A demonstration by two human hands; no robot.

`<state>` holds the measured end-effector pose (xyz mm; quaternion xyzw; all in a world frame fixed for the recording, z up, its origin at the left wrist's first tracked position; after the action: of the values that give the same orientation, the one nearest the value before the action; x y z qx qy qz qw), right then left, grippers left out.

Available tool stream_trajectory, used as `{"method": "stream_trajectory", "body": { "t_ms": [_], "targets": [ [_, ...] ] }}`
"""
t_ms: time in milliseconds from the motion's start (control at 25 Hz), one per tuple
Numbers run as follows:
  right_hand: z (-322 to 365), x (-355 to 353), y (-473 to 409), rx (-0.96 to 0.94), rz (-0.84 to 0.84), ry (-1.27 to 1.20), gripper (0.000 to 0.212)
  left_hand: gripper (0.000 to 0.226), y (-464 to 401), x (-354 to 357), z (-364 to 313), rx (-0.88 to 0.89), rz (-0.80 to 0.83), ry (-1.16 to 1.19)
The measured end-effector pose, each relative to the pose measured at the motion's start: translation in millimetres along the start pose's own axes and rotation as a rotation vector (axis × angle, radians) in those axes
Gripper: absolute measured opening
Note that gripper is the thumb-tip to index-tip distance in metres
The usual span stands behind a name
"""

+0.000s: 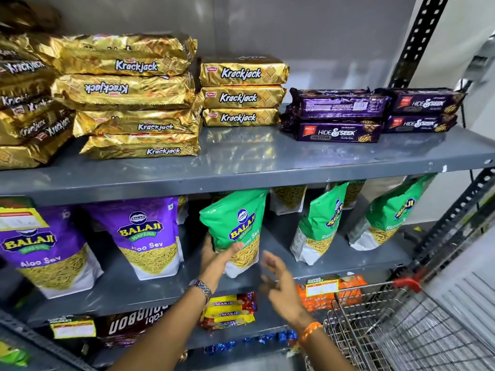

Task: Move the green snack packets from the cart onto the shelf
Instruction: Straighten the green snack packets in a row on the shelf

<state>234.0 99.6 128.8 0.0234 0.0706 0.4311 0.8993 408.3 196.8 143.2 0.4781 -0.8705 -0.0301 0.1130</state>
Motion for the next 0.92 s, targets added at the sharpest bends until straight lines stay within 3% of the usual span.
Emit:
{"method": "stream_trajectory", "body": {
  "t_ms": [120,200,320,440,520,680,920],
  "targets": [
    [-5,-107,15,-0.043,-0.471,-0.174,0.060,0.107,-12,-12,15,0.055,-0.088,-0.159],
    [-7,-158,6,-0.023,-0.549,-0.080,0.077,0.119,-17,-17,25,0.131,-0.188,-0.259],
    [-10,-188,-39,0.032,-0.385,0.026,0.111,0.133,1,-6,20,0.186,-0.253,-0.311],
    [-6,-204,-78,-0.022,-0.224,0.112,0.121,0.114,10,-5,20,0.154,-0.310,-0.368],
    [-4,-213,-93,-0.016,-0.155,0.184,0.115,0.106,1,-13,24,0.124,-0.303,-0.399],
    [1,-221,-99,-0.002,-0.104,0.356,0.081,0.108,-28,-20,30,0.104,-0.115,-0.372],
    [2,-212,-103,-0.060,-0.046,0.170,0.098,0.110,-34,-24,31,0.122,-0.062,-0.347]
  ]
}}
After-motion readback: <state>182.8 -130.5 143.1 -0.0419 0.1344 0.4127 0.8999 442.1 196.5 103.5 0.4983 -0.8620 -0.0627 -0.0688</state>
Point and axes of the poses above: each hand's wrist, its own y-axis away from the middle knuckle, its own x-axis out of the palm, z = x × y, the point moved 10 cm from there along -y, towards the middle knuckle, and after that the axes turned 1 degree about -z, right-handed, at the moved point
